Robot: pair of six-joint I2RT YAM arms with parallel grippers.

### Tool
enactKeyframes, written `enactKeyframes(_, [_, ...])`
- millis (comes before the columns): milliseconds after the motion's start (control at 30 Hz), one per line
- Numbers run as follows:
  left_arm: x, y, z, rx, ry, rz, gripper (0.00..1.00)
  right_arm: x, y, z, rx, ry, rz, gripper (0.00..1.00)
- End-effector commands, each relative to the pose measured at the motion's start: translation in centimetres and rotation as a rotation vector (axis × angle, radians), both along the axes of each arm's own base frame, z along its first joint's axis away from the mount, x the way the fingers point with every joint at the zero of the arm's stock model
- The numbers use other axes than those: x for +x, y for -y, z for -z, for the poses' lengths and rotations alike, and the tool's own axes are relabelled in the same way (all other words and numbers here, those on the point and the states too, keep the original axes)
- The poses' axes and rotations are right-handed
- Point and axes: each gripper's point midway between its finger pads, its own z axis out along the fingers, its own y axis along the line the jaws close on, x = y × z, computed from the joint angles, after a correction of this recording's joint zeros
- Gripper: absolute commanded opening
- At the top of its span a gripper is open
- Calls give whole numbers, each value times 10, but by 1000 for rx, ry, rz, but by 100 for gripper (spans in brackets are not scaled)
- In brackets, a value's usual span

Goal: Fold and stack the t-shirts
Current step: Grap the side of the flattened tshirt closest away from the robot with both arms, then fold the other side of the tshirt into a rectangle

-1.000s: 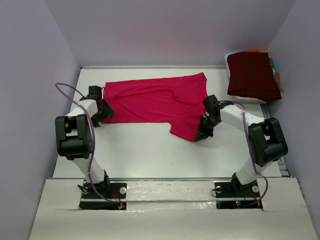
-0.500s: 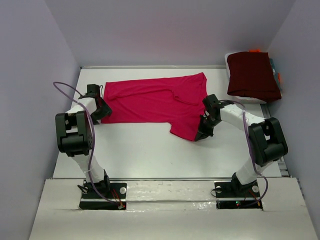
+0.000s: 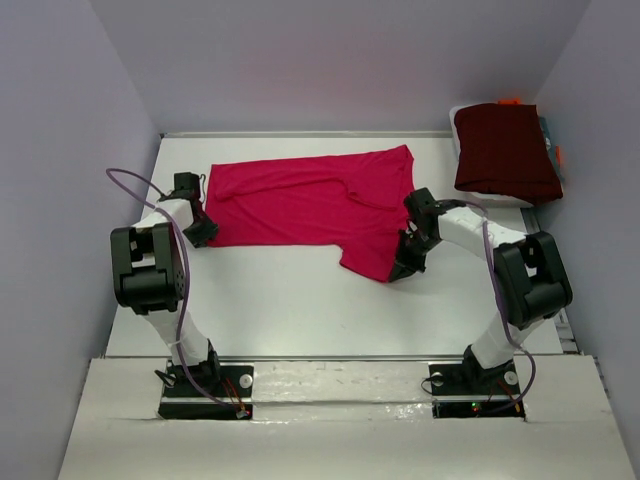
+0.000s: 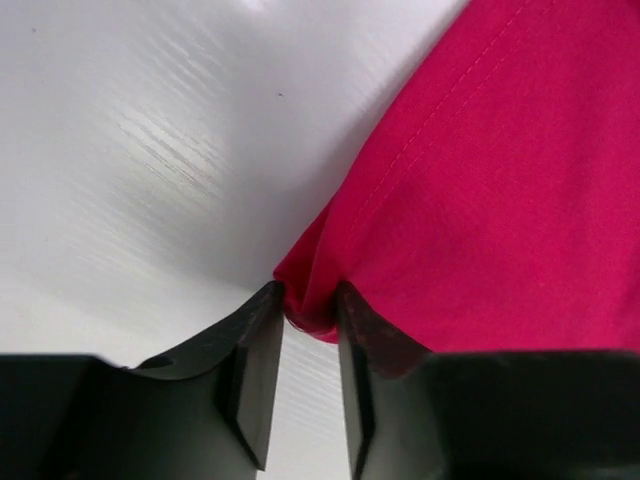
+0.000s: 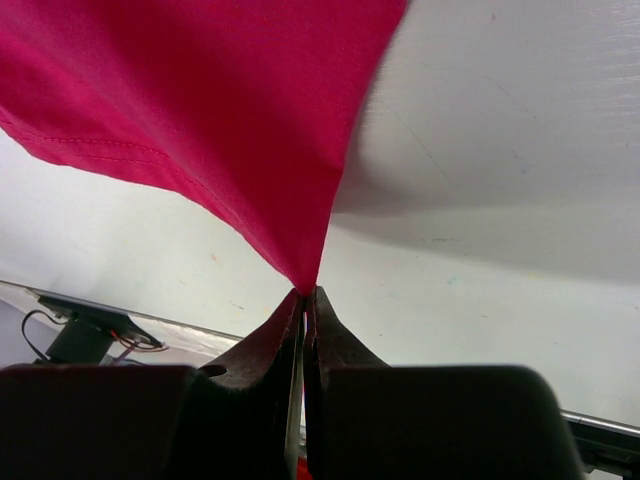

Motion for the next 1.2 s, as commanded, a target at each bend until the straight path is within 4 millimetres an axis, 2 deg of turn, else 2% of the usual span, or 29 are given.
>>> enactKeyframes(0, [-12, 7, 3, -34, -14, -4, 37, 7, -2, -6, -9, 23, -10, 7])
enactKeyframes(100, [-13, 6, 1, -29, -10, -1, 37, 8, -2, -5, -10, 20, -12, 7])
enactKeyframes(200, [-11, 5, -3, -23, 1, 2, 44, 9, -2, -4, -9, 18, -13, 7])
enactKeyframes(267, [-12, 5, -4, -20, 0, 2, 44, 10, -3, -3, -9, 18, -12, 7])
enactKeyframes(567, [-9, 1, -14, -1, 14, -5, 27, 20, -3, -10, -24, 41, -5, 7])
enactKeyframes(733, [-5, -1, -21, 9, 22, -10, 6, 38, -2, -26, -46, 109, 11, 7])
enactKeyframes(967, [14, -7, -39, 32, 58, -9, 6, 61, -4, -42, -60, 171, 14, 7])
enactKeyframes(1167, [42, -8, -60, 32, 113, -3, 6, 83, -6, -53, -85, 212, 3, 7])
